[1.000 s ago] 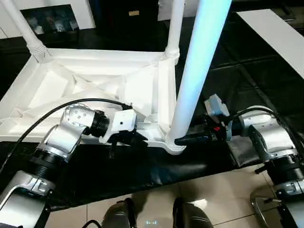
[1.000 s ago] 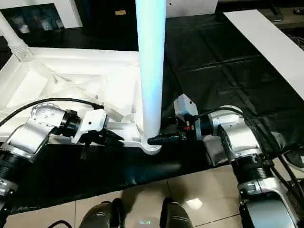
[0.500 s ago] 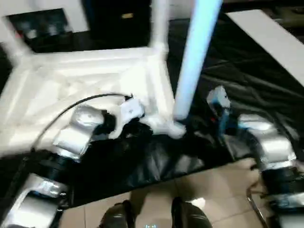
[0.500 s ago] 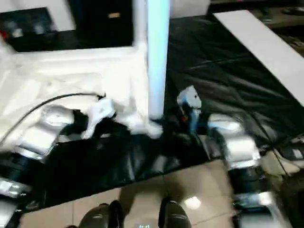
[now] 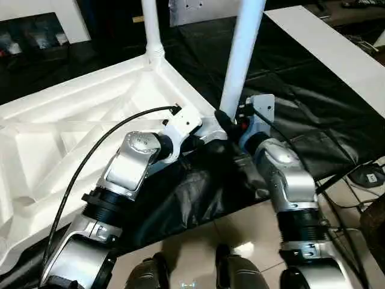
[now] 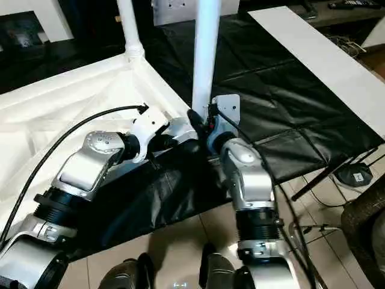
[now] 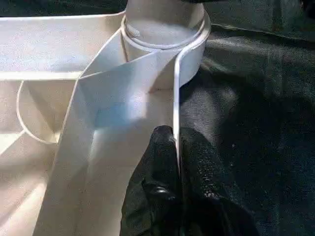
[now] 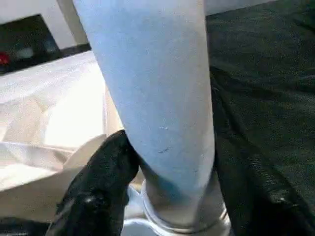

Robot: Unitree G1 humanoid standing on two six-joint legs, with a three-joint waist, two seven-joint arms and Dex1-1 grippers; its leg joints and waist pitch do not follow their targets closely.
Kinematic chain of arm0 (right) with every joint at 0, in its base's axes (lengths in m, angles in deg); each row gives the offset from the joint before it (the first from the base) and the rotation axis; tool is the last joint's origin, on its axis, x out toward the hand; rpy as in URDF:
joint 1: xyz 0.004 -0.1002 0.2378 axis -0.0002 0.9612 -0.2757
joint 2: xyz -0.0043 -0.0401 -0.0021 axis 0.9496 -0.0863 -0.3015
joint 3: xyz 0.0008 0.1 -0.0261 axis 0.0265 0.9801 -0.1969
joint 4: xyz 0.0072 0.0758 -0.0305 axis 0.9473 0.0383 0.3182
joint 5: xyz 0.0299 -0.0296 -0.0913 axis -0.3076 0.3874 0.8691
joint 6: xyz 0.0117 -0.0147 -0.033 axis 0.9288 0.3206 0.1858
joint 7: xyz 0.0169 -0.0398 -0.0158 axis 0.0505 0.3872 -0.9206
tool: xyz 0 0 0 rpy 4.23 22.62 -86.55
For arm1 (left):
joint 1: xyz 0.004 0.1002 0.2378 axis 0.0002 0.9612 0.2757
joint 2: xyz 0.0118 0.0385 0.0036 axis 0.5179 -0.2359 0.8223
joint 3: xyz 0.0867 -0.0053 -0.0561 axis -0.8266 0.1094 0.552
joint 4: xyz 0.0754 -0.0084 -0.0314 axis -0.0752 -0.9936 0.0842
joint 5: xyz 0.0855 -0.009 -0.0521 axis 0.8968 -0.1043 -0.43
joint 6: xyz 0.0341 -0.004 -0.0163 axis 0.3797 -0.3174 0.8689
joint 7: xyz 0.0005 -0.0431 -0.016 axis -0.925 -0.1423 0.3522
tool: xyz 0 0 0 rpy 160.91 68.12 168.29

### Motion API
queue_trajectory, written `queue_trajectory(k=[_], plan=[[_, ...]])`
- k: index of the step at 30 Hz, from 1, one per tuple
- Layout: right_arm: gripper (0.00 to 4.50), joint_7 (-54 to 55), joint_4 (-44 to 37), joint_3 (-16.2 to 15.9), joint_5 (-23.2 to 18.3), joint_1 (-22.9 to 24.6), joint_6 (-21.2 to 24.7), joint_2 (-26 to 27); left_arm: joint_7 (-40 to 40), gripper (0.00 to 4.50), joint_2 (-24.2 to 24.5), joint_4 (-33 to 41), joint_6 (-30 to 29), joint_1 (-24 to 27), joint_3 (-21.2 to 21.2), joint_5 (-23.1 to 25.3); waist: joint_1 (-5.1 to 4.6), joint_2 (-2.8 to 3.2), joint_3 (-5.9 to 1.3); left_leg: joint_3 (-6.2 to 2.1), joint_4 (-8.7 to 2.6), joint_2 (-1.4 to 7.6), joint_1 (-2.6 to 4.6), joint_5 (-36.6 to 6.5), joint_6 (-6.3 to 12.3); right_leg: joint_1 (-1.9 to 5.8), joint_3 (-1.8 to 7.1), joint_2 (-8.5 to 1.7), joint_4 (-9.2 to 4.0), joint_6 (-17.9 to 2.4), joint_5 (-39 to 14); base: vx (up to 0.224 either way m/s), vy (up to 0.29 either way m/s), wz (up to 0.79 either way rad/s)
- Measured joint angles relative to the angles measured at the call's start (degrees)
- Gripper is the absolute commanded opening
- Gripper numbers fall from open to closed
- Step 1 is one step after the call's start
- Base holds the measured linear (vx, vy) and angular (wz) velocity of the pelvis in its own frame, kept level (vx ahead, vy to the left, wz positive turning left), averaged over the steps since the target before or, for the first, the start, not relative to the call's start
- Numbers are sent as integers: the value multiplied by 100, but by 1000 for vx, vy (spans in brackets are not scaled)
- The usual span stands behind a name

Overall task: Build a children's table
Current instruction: Rotate leg to tighten

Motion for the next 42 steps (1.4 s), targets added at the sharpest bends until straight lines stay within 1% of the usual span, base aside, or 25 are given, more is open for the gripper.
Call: queue_trajectory(k=[2, 3, 4, 5, 8, 9, 10, 11, 13, 15, 17, 20, 21, 23, 25, 27, 28, 29, 30, 33, 37, 38, 39, 40, 42], plan=[[304, -113, -16, -6, -44, 40, -69, -22, 77, 0, 71, 34, 40, 0, -40, -7, 9, 5, 3, 0, -11, -2, -1, 0, 0, -12, 5, 0, 6, -1, 1, 0, 0, 0], [304, -162, -35, -44, -40, 65, -92, -63, 108, 0, 101, 47, 62, 1, -50, -8, 13, 5, 3, 0, -15, -2, -1, 0, 0, -15, 6, 0, 8, -2, 1, 0, 0, 0], [317, -352, -101, -143, -36, 160, -168, -201, 195, 0, 187, 72, 173, 15, -90, -16, 22, 5, 2, 1, -25, -3, -1, 1, 0, -20, 9, 1, 16, -10, 7, 0, 0, 0], [317, -433, -169, -173, -37, 220, -190, -260, 250, 0, 218, 84, 230, 24, -107, -21, 27, 4, 2, 3, -25, -3, -1, 1, 0, -25, 15, 2, 29, -20, 13, 0, 0, 0], [351, -804, -287, -272, -46, 378, -264, -508, 398, 0, 351, 93, 476, 80, -158, -73, 57, 3, 2, 6, -20, -8, 10, 2, -1, -33, 34, 1, 95, -79, 52, 0, 0, 0], [351, -880, -367, -314, -46, 463, -292, -635, 453, 0, 387, 89, 563, 81, -181, -74, 73, 4, 2, 6, -20, -8, 14, 2, -1, -36, 37, 1, 115, -80, 58, 0, 0, 0], [380, -1035, -445, -375, -54, 564, -301, -790, 520, 0, 446, 64, 715, 91, -217, -88, 106, 3, 2, 6, -21, -6, 14, 2, -2, -43, 36, 2, 138, -77, 65, 0, 0, 0], [390, -1158, -475, -389, -78, 642, -289, -887, 567, 0, 474, 42, 818, 99, -222, -104, 130, 3, 2, 5, -23, -4, 15, 2, -3, -46, 36, 2, 155, -74, 68, 0, 0, 0], [397, -1389, -567, -354, -251, 771, -196, -1022, 651, 0, 577, -17, 1013, 97, -223, -136, 164, 4, 1, 2, -23, -2, 16, 4, -7, -60, 38, 2, 201, -74, 71, 0, 0, 0], [402, -1621, -795, -348, -384, 993, -122, -1135, 751, 0, 716, -174, 1386, 83, -205, -149, 173, 7, 1, -9, -39, 6, 18, 4, -8, -67, 29, 11, 213, -59, 85, 0, 0, 0], [431, -1856, -1064, -390, -530, 1249, -32, -1318, 819, 0, 844, -378, 1778, 66, -176, -202, 187, 12, -2, -17, -57, 14, 17, 4, -8, -70, 13, 18, 218, -60, 88, 0, 0, 0], [445, -2044, -1496, -342, -776, 1528, 78, -1446, 923, 0, 945, -564, 2030, 61, -24, -301, 187, 13, -2, -20, -67, 24, 14, 4, -8, -79, 6, 26, 228, -89, 105, 16, -18, 1], [448, -2059, -1636, -323, -819, 1591, 96, -1461, 973, 28, 961, -585, 2035, 61, 21, -342, 178, 14, -3, -19, -68, 26, 13, 4, -8, -82, 6, 27, 228, -88, 104, 0, 0, 0], [450, -2079, -2072, -286, -980, 1797, 171, -1499, 1134, 55, 986, -595, 2014, 98, 167, -531, 164, 18, -4, -17, -71, 27, 6, 4, -8, -93, 6, 27, 228, -86, 103, 0, 0, 0], [450, -2020, -2426, -267, -1024, 2016, 270, -1515, 1293, 66, 990, -398, 2042, 159, 371, -878, 177, 17, -4, -16, -66, 31, -2, 7, -5, -98, 6, 29, 228, -85, 102, 0, 0, 0], [450, -1928, -2667, -268, -1071, 2182, 446, -1518, 1324, 90, 1006, -168, 2065, 204, 507, -1073, 185, 17, -5, -13, -60, 31, -2, 6, -6, -98, 9, 28, 228, -85, 102, 0, 0, 0], [450, -1835, -2878, -280, -1086, 2326, 648, -1532, 1274, 98, 996, 44, 2079, 330, 640, -1203, 181, 20, -7, -11, -57, 30, 0, 3, -10, -96, 12, 28, 227, -85, 102, 0, 0, 0], [450, -1793, -2984, -281, -1111, 2434, 743, -1548, 1218, 104, 988, 150, 2077, 428, 703, -1264, 179, 21, -7, -11, -53, 30, 2, 0, -15, -91, 14, 28, 227, -85, 102, 0, 0, 0], [450, -1760, -3034, -289, -1123, 2511, 802, -1554, 1166, 123, 980, 212, 2063, 521, 744, -1299, 177, 21, -7, -11, -51, 30, 3, -2, -19, -90, 14, 28, 226, -84, 102, 0, 0, 0], [450, -1646, -3263, -366, -1124, 2729, 891, -1533, 684, 133, 753, 581, 1812, 960, 988, -1375, 176, 33, -12, -12, -40, 30, 6, -16, -44, -82, 12, 26, 224, -51, 81, 0, 0, 0], [450, -1471, -3606, -661, -1106, 2929, 947, -1421, -180, 133, 264, 1710, 1330, 1807, 1495, -1613, 165, 45, -20, -16, -34, 31, 14, -15, -53, -70, 11, 27, 224, -49, 80, 0, 0, 0], [450, -1457, -3640, -701, -1101, 2944, 947, -1410, -321, 133, 186, 1955, 1252, 1966, 1574, -1626, 154, 44, -20, -66, -31, 14, -37, -13, -52, -54, -34, 8, 227, -48, 80, -58, -10, 10], [450, -1425, -3661, -749, -1069, 2992, 949, -1410, -518, 133, 86, 2365, 1131, 2222, 1595, -1651, 128, 78, -30, -213, 2, -11, -97, -12, -51, -5, -166, -21, 215, -41, 72, -25, -18, 38], [450, -1404, -3663, -807, -1022, 2986, 942, -1409, -723, 133, -33, 2806, 1031, 2499, 1606, -1656, 126, 84, -31, -347, 42, -34, -124, -10, -50, 30, -274, -32, 214, -39, 60, -25, -18, 38], [450, -1353, -3659, -882, -968, 2962, 915, -1378, -1106, 133, -334, 3340, 868, 2997, 1690, -1673, 160, 117, -18, -510, 97, -46, -192, -11, -52, 118, -431, -53, 218, -38, 18, -17, -36, 50]])
